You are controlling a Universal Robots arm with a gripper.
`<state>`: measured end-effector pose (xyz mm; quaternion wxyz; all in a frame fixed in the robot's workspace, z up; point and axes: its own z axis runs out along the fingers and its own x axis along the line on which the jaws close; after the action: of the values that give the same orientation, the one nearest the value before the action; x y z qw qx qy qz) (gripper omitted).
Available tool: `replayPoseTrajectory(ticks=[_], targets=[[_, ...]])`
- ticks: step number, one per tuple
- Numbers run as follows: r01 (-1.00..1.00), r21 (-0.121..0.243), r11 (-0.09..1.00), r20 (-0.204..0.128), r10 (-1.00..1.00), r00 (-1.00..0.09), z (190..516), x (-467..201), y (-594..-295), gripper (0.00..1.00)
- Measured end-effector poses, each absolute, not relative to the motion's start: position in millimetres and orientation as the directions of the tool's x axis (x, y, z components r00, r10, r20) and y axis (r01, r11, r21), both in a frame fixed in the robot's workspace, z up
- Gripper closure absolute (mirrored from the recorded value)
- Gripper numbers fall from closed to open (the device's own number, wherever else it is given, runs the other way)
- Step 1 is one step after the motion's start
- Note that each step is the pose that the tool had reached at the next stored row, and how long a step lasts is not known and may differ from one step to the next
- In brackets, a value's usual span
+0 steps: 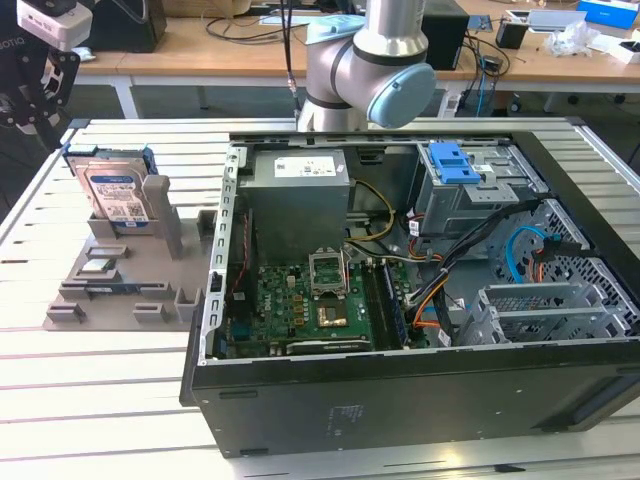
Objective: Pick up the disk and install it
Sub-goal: 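Pick up the disk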
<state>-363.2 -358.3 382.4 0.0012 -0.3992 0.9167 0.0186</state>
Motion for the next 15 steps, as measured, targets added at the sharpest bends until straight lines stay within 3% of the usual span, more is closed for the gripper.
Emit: replayPoseTrajectory(ticks=[15], targets=[[-0.805,0.033,0.593,-0.017,-0.805,-0.594,382.4,-363.2,-358.3,0.9]])
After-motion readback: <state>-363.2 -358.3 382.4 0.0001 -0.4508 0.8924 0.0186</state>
